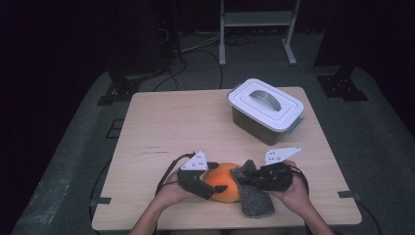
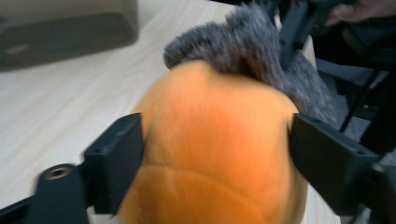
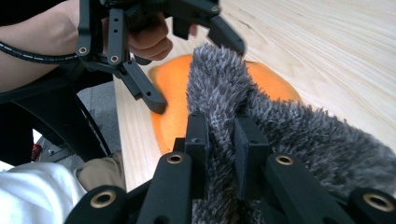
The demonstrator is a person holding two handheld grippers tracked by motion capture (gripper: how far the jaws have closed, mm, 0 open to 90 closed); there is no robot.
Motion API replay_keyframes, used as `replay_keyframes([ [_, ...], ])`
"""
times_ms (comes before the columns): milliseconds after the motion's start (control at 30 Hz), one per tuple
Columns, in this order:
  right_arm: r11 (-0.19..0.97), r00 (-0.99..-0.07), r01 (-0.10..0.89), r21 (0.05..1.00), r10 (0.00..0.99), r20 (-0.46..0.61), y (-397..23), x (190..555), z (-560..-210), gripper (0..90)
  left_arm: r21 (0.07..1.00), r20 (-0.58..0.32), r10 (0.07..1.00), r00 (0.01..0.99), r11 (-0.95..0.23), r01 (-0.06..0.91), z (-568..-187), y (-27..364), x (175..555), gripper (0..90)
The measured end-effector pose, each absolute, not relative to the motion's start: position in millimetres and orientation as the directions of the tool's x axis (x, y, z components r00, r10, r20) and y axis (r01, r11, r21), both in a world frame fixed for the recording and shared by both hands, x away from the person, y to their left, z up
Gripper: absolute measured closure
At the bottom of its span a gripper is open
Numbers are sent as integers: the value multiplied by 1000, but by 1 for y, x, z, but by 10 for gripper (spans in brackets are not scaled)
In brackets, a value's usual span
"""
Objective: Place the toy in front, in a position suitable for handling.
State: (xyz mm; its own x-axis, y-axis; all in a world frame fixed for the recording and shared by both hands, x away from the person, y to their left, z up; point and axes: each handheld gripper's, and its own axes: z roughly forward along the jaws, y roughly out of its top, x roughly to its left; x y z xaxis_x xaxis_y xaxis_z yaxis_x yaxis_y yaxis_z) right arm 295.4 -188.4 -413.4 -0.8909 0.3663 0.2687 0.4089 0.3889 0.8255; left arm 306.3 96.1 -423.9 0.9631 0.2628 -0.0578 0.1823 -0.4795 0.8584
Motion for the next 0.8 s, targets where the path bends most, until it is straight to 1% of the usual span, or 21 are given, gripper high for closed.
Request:
replay_keyframes([
  [200, 375, -848, 480, 794, 429, 311, -208, 305, -424, 763, 856, -69, 248, 966, -482, 185, -424, 100, 307, 232],
  [300, 362, -840, 498, 788, 426, 335, -210, 305, -424, 763, 855, -77, 246, 966, -481, 191, -425, 100, 307, 215],
  [400, 350, -862, 458, 817, 400, 312, -202, 298, -414, 763, 855, -80, 247, 966, -481, 194, -424, 101, 308, 186],
  [500, 365, -887, 420, 831, 359, 291, -190, 292, -409, 758, 843, -73, 257, 964, -500, 197, -423, 97, 308, 81],
  [567, 382, -891, 415, 826, 352, 285, -186, 291, -413, 757, 841, -64, 254, 965, -506, 189, -425, 96, 308, 80],
  [600, 378, -888, 421, 825, 359, 289, -187, 292, -415, 758, 842, -72, 257, 964, -503, 197, -425, 96, 308, 89],
  [667, 371, -880, 432, 822, 374, 293, -192, 295, -418, 759, 846, -70, 258, 964, -497, 194, -425, 97, 308, 174],
  [700, 365, -874, 441, 820, 384, 299, -195, 297, -419, 760, 848, -65, 262, 963, -494, 192, -424, 98, 308, 239],
  [800, 345, -848, 482, 806, 415, 330, -204, 302, -422, 766, 858, -29, 271, 962, -487, 163, -422, 98, 305, 357],
])
